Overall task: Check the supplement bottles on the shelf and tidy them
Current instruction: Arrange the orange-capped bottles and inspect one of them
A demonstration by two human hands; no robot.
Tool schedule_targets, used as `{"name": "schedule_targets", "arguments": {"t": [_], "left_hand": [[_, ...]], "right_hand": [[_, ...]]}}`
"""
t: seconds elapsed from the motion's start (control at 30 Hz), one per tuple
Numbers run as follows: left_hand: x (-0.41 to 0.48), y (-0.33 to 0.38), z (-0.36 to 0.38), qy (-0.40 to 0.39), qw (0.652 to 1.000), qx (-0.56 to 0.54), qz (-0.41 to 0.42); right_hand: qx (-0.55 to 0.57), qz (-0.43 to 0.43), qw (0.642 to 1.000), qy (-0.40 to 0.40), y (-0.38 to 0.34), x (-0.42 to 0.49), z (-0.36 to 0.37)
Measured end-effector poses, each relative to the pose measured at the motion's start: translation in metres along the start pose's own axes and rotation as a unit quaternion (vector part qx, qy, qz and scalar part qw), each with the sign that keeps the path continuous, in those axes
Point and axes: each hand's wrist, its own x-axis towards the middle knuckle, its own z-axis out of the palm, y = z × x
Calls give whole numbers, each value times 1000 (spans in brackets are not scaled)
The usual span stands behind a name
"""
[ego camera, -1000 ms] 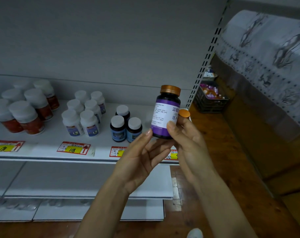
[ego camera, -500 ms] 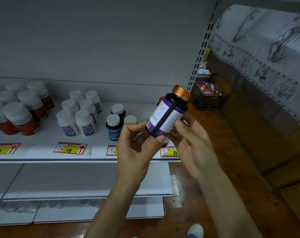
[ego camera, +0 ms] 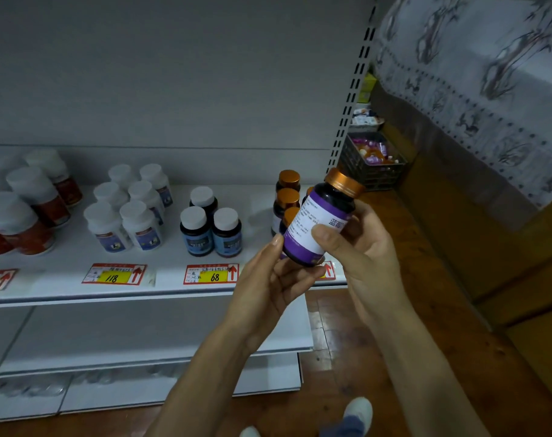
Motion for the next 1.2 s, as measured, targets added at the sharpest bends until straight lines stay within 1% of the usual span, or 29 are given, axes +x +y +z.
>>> {"name": "schedule_targets", "arguments": {"t": [0.07,0.13,0.2,0.27,0.33,0.4,0.47,0.6,0.7,0.9,0.97,1.07,1.13,1.2], "left_hand": [[5,-2,-1,10,998,53,-10],[11,-6,-2,41,987,157,8],[18,-11,-4,91,958,262,67],[24,-15,-9,127,933,316,120],[29,-18,-16,155,908,355,158],[33,-20,-21,177,877,408,184],[37,-24,-22,187,848,450,209],[55,-32,-23,196,824,489,209],[67,-38,-25,194,820,498,203],[75,-42,-27,222,808,499,219],[77,-44,-27,236,802,503,219],[81,-45,-29,248,784,522,227],[85,-45,-30,242,770,541,236],[87,-43,-30,236,764,552,238]], "right_hand": [[-37,-11,999,25,3,-1,-5],[-106,-33,992,64,9,-3,-9],[-179,-58,977,104,16,-2,-13],[-220,-68,964,130,26,1,-23],[-237,-41,960,144,37,7,-33],[-238,-8,959,151,50,14,-41],[-239,12,959,151,62,22,-45],[-263,33,954,140,81,41,-45],[-282,46,950,123,96,51,-44],[-324,2,937,131,122,50,-40],[-333,-10,935,122,127,47,-41],[-353,-9,931,95,129,42,-42],[-367,-13,925,94,128,44,-41],[-375,-17,922,98,128,46,-40]]}}
